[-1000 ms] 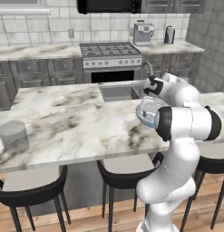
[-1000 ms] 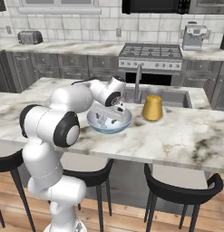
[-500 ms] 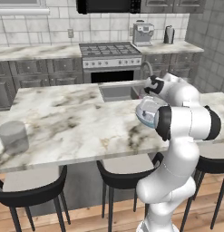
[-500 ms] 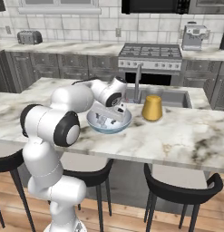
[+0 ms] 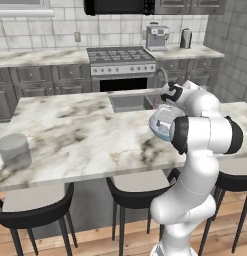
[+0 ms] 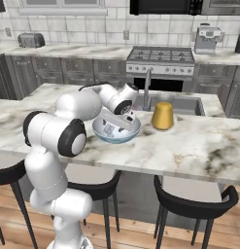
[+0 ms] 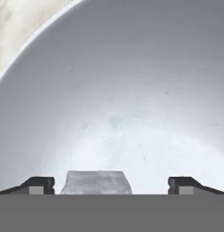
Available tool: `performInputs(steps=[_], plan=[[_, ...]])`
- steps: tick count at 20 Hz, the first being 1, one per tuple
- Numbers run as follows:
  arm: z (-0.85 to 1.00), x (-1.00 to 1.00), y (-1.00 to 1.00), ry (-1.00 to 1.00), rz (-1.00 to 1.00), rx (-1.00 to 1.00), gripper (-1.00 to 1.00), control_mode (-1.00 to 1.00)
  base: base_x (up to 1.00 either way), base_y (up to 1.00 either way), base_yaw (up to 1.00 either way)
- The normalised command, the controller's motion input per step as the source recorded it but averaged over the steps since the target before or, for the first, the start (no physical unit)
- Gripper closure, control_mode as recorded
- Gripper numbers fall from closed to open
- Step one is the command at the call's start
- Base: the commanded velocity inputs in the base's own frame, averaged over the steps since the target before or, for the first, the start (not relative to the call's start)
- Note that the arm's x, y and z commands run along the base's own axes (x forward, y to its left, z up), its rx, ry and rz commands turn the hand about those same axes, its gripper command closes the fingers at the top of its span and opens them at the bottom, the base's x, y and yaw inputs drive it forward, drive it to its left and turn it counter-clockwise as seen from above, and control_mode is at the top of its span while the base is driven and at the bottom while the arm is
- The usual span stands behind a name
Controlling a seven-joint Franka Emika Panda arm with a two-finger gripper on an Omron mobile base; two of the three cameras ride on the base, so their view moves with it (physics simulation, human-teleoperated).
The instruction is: There are two ice cubes in the ice bowl. Place both ice cubes in the glass cup.
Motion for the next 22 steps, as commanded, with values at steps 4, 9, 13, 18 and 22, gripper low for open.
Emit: performInputs(steps=[4, 9, 13, 18, 22], plan=[[-0.37, 0.0, 0.18, 0.0, 0.0, 0.0, -1.0, -1.0, 0.0, 0.0, 0.0], [-0.59, 0.0, 0.34, 0.0, 0.0, 0.0, -1.0, -1.0, 0.0, 0.0, 0.0], [-0.64, 0.0, 0.39, 0.02, 0.0, 0.02, -1.0, -1.0, 0.0, 0.0, 0.0], [-0.32, -0.35, 0.22, -0.04, 0.07, 0.06, -1.0, -1.0, 0.0, 0.0, 0.0], [0.02, -0.38, -0.24, -0.3, 0.26, 0.16, -1.0, -1.0, 0.0, 0.0, 0.0]])
